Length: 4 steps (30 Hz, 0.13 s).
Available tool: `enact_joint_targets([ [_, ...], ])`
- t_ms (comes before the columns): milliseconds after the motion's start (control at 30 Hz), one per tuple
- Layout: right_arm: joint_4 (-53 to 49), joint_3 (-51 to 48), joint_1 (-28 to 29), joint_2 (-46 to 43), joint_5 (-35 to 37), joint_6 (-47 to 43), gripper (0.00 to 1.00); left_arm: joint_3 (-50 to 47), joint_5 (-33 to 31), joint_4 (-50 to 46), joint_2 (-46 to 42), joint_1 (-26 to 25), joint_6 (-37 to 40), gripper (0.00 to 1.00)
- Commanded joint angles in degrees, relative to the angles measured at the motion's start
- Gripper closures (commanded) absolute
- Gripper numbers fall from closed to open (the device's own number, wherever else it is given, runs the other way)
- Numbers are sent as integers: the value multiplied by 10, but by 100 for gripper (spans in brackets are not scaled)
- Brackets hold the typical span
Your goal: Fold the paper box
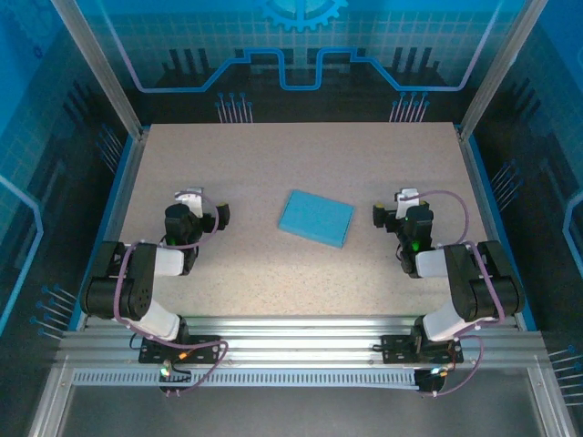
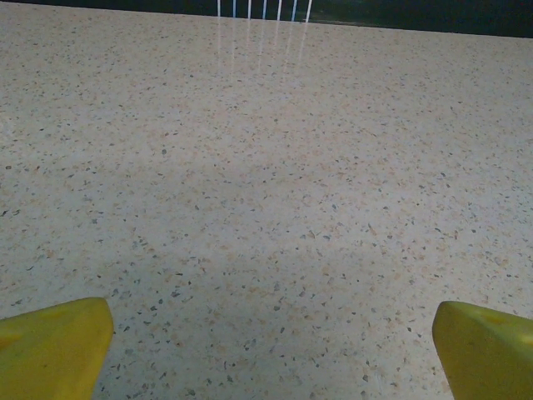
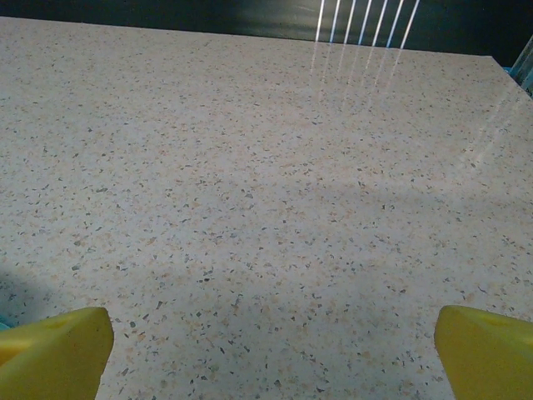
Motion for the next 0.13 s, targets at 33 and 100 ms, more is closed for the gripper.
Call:
enact_joint_targets([
  [33,16,8,-1,0,1,1,0,3,14,20,0,3,-2,1],
  [100,18,8,0,1,2,-2,0,3,14,20,0,3,-2,1],
])
